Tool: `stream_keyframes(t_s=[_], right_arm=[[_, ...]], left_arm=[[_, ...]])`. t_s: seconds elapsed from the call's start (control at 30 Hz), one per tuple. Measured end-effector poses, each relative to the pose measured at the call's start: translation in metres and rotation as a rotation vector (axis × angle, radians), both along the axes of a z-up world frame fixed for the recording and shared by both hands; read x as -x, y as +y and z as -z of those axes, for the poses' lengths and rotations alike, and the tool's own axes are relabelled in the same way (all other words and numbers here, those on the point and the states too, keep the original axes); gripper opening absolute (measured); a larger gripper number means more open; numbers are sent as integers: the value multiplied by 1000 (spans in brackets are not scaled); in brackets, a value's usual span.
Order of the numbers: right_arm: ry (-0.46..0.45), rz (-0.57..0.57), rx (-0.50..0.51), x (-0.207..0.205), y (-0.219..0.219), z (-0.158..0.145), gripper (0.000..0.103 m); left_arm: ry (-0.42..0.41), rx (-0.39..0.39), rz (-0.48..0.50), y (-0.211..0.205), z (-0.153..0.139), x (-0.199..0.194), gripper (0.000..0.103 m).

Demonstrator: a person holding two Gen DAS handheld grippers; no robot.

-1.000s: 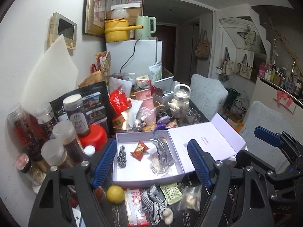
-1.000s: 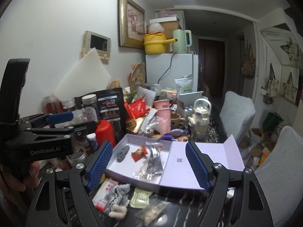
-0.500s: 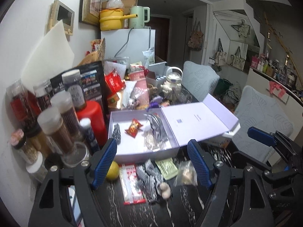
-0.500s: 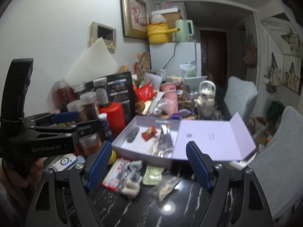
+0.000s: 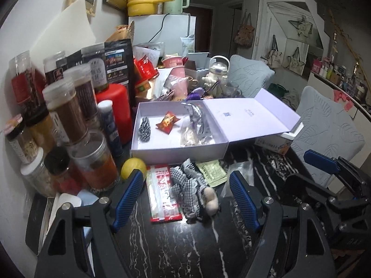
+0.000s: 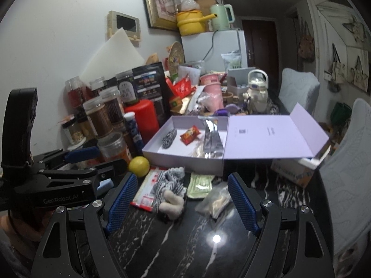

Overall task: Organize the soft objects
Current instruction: 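Grasp the red-and-white snack packet with the left gripper while the right grasps the clear zip bag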

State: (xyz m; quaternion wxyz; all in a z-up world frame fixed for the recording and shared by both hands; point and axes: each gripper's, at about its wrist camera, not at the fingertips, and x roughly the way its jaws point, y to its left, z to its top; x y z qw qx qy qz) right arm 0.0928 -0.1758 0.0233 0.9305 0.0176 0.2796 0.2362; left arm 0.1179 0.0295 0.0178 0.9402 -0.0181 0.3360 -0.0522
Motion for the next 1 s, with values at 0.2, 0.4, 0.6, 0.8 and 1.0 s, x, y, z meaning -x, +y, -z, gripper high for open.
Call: stream_keyframes(t_s=[0.2, 0.4, 0.6, 0.8, 1.0], right_arm=[[56, 11, -10, -10, 0, 21, 81], [103, 48, 36, -23, 3, 43, 81], [117, 79, 80, -36, 5, 56, 81], [174, 106, 108, -58, 4, 78, 81], [242, 142, 139, -82, 2, 99, 91]], left_arm=[[81, 28, -19, 11, 29, -10, 77], [160, -3, -79, 21, 63, -30, 77], [218, -15, -110, 26, 92, -51, 77], [285, -26, -112, 27, 117, -72, 77], [362, 7, -109, 29, 137, -92, 77]])
